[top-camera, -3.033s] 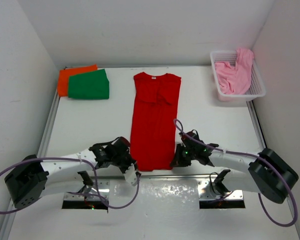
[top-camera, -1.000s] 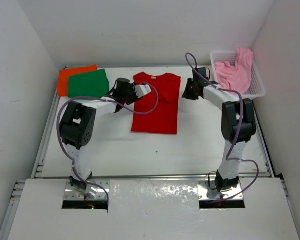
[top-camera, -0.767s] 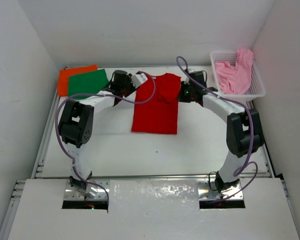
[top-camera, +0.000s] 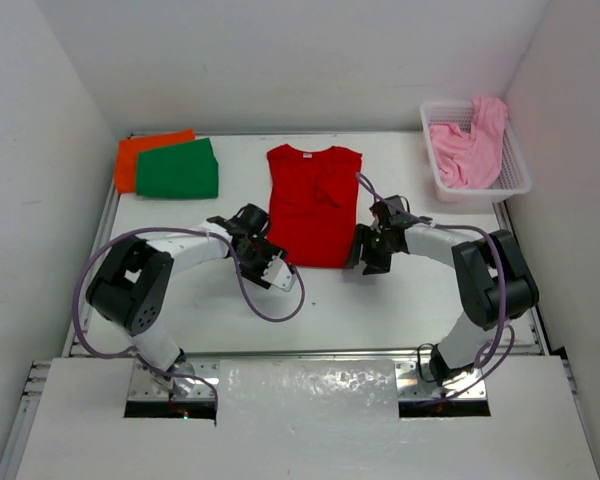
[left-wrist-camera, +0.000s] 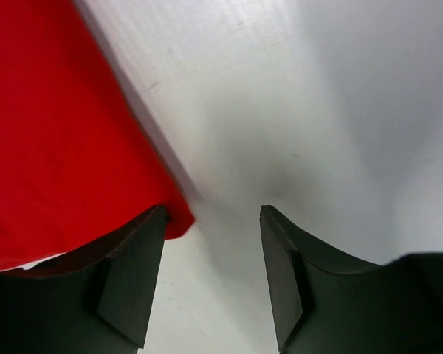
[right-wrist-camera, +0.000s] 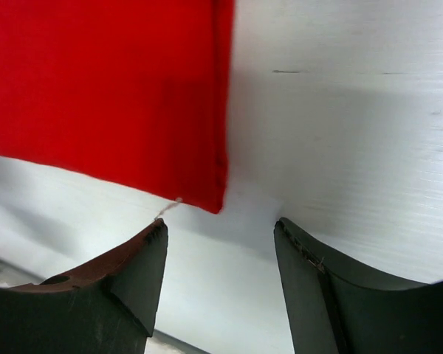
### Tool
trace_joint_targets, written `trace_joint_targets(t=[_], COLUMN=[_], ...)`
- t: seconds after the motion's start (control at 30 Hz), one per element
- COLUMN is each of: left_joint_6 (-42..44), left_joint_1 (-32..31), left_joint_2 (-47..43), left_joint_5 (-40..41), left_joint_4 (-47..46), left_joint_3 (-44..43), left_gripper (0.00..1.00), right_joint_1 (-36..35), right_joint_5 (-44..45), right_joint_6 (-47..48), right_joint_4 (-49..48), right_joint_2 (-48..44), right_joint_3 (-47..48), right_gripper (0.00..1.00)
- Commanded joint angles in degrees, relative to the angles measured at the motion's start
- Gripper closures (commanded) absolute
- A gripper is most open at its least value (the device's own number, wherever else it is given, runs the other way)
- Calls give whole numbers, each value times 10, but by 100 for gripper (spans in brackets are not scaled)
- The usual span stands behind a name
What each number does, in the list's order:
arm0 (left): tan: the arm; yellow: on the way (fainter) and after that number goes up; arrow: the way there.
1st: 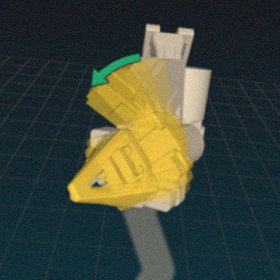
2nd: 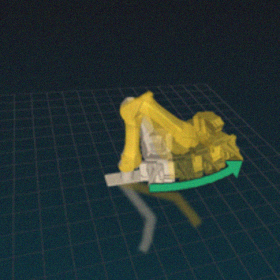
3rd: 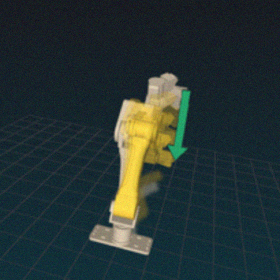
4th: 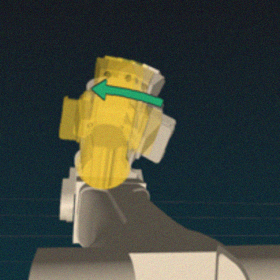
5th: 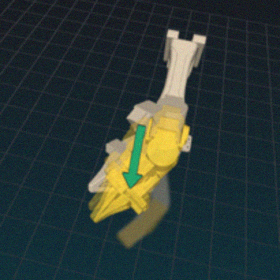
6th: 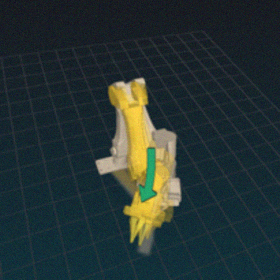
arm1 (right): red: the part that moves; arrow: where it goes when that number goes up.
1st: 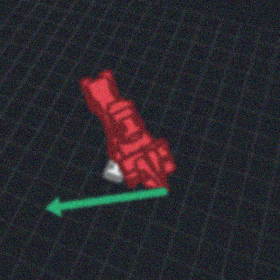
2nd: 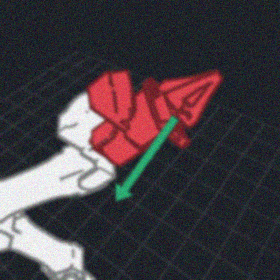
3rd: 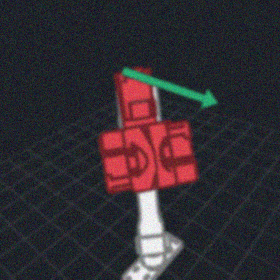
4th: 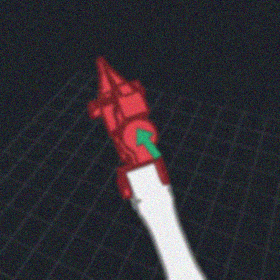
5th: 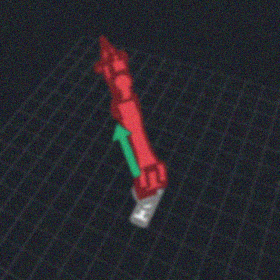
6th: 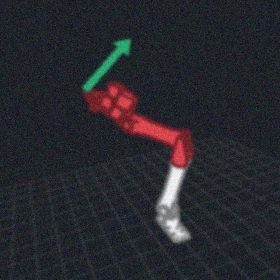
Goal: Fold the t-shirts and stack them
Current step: Grab one side of the 2/3 rectangular tshirt with both arms
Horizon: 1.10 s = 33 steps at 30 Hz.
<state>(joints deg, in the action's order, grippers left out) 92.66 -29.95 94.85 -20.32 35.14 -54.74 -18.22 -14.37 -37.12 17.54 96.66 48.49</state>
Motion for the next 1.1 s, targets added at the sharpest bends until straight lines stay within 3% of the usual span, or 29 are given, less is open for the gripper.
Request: trace_joint_targets(t=[0.0,0.2,0.27,0.3,0.33,0.43,0.5,0.57,0.73,0.9,1.07], left_joint_6=[10,-9,-19,-24,-32,-68,-87,-98,-129,-133,-207], left_joint_1=[-5,-9,-10,-10,-10,-10,-11,-10,-11,-27,-79], left_joint_2=[-10,2,5,6,6,8,8,5,-22,-68,-147], left_joint_5=[-3,19,25,30,33,47,54,54,70,95,100], left_joint_4=[-96,-180,-204,-215,-225,-262,-281,-285,-270,-193,-120], left_joint_3=[16,52,63,67,73,75,75,75,69,89,115], left_gripper=[48,53,56,58,60,78,98,100,100,100,100], right_joint_1=[-2,-2,-2,-2,-2,0,1,4,6,6,-5], right_joint_5=[-25,-50,-58,-62,-74,-72,-68,-64,-70,-102,-109], right_joint_6=[-54,-98,-111,-116,-123,-129,-129,-125,-92,-15,26], right_joint_4=[-78,-142,-156,-162,-172,-172,-169,-165,-132,-57,-1], right_joint_2=[4,35,50,55,59,60,56,50,27,-10,-110], right_joint_3=[-15,-39,-38,-38,-40,-43,-45,-46,-42,-55,-103], right_gripper=[41,43,48,51,62,79,92,99,100,100,100])
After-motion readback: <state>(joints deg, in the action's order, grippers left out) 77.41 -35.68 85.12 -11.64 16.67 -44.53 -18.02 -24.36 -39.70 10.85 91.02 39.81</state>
